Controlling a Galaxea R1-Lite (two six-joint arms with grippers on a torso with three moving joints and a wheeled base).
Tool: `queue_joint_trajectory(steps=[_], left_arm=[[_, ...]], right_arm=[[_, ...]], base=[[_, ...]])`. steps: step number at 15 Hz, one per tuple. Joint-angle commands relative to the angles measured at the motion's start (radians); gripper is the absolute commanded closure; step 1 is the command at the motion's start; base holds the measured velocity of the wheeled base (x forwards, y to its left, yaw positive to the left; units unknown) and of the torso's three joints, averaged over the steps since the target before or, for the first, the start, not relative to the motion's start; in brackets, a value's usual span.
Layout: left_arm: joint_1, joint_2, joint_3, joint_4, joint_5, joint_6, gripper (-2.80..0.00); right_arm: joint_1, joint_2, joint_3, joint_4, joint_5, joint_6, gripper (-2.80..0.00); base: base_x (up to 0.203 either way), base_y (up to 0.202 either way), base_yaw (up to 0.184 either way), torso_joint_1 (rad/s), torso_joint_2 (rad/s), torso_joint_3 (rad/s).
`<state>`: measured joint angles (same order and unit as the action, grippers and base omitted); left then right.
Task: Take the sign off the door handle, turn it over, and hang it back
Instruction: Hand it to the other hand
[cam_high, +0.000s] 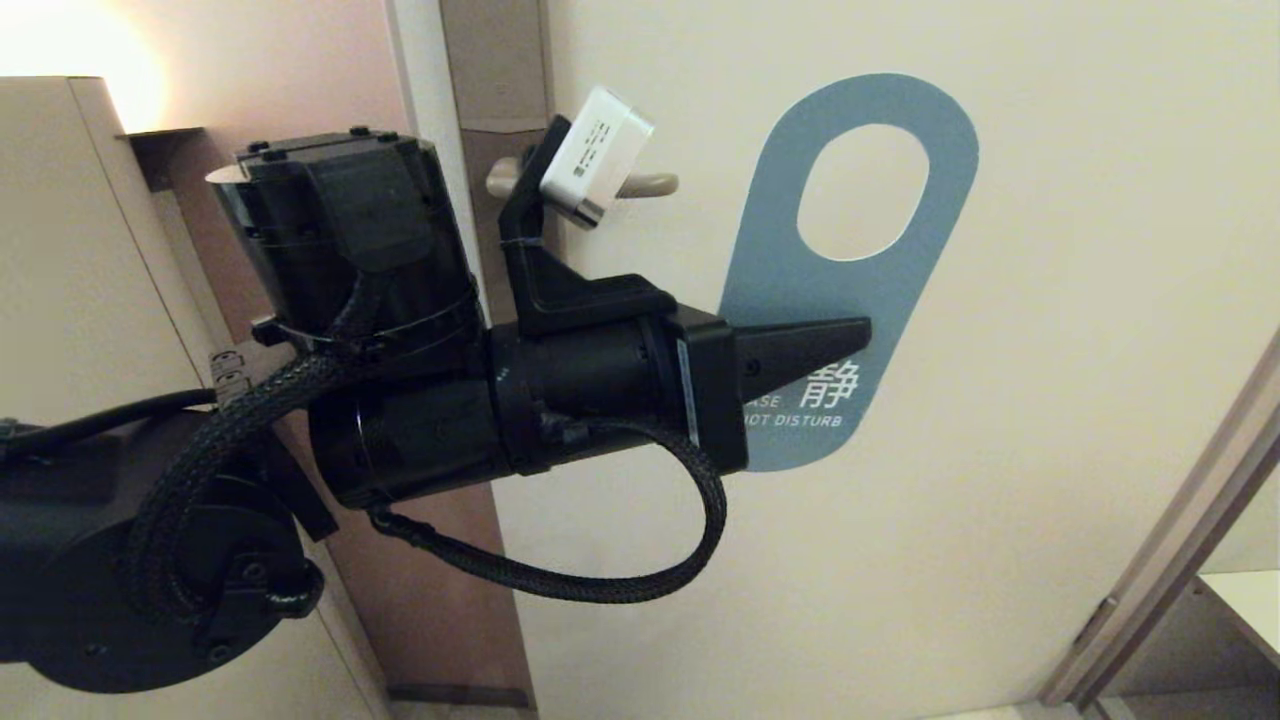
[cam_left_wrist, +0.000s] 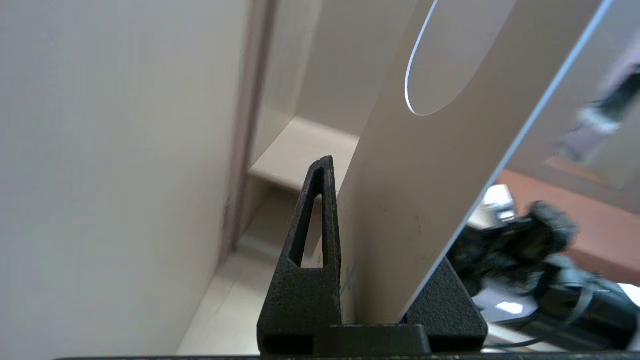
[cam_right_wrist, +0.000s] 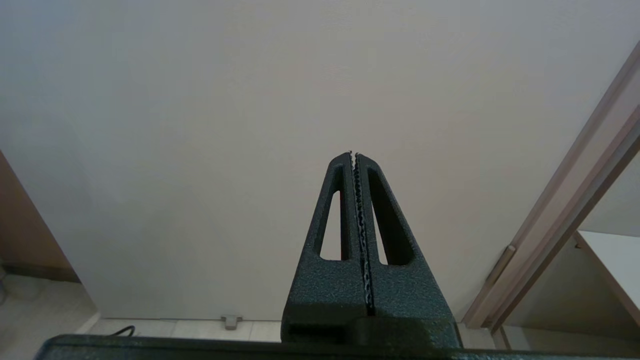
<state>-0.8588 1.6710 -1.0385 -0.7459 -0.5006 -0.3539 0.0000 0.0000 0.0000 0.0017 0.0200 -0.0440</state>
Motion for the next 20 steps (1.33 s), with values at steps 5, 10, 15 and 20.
queue_joint_trajectory(steps=[5,10,15,20], left_arm=[[-0.004,0.09,0.0,-0.171,-0.107,-0.057,0.0],[0.005,0.168,-0.018,-0.254,-0.173,-0.057,0.0],[0.006,0.213,-0.077,-0.26,-0.256,-0.056,0.0],[0.006,0.236,-0.077,-0.26,-0.295,-0.059,0.0]], right_arm=[[0.0,0.001,0.0,0.0,0.001,-0.001,0.0],[0.0,0.0,0.0,0.0,0.001,-0.004,0.0],[0.0,0.0,0.0,0.001,0.005,-0.011,0.0],[0.0,0.0,0.0,0.0,0.003,-0.007,0.0]], base=[[0.0,0.0,0.0,0.0,0.0,0.0],[0.0,0.0,0.0,0.0,0.0,0.0],[0.0,0.0,0.0,0.0,0.0,0.0],[0.0,0.0,0.0,0.0,0.0,0.0]])
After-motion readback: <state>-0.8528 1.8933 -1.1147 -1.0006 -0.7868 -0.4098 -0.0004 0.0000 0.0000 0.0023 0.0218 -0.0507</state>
